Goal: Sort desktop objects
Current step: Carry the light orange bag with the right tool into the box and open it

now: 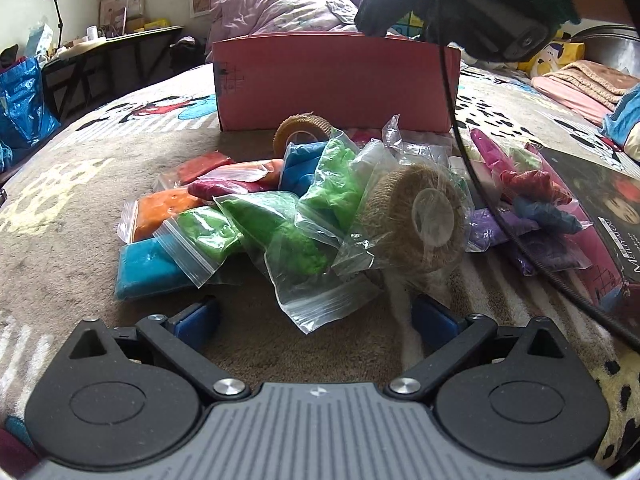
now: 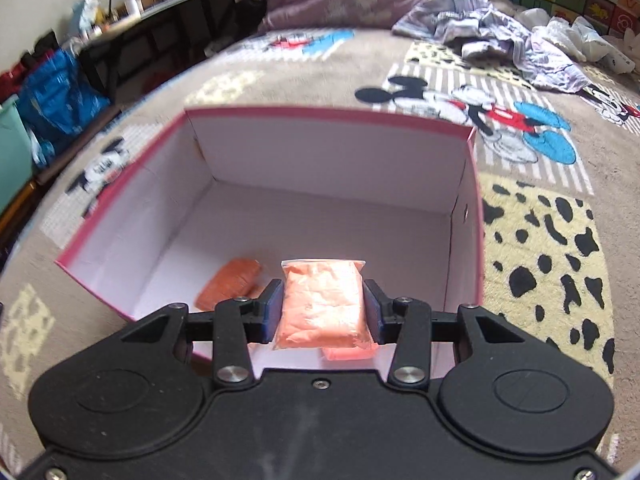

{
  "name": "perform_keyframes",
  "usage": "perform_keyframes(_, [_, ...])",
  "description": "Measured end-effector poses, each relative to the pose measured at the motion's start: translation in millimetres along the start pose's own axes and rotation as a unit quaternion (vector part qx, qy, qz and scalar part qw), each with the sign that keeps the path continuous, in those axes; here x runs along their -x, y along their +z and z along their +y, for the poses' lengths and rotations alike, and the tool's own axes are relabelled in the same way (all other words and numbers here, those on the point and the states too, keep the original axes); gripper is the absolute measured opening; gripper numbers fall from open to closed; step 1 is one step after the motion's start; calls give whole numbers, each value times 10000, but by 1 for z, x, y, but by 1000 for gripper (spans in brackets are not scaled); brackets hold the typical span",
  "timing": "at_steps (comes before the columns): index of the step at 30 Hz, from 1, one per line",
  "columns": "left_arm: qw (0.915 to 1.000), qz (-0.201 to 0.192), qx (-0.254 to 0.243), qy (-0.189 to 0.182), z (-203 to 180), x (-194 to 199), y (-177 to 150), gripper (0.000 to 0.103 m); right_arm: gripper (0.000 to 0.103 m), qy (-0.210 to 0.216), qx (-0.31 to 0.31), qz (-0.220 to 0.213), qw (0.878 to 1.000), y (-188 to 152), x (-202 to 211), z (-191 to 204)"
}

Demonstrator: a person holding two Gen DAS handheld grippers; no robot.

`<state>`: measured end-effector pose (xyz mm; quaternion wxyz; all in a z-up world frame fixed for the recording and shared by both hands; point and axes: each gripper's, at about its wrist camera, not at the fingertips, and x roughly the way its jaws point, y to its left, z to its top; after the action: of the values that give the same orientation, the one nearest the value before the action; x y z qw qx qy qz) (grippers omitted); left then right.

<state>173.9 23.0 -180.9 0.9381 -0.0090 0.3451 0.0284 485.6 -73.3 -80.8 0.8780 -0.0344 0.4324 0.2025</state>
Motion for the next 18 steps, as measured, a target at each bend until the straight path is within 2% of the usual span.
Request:
perform_keyframes(7, [10000,-4,-8,-36,0,0,1,103,43,-112,-79,145,9998,1,-16,0])
perform_keyframes(10, [10000,-1,-4,-38,0,0,1,103,48,-114,-112,104,9998,0,-13,0])
perform_keyframes(16, [10000,8,8,-40,0,1,2,103,54,122,-287,-360,9989,-7,18,-3])
perform_keyframes(18, [10000,6,12,-29,0,1,2,103,61,198,-336,-561,9977,-13,35,-4])
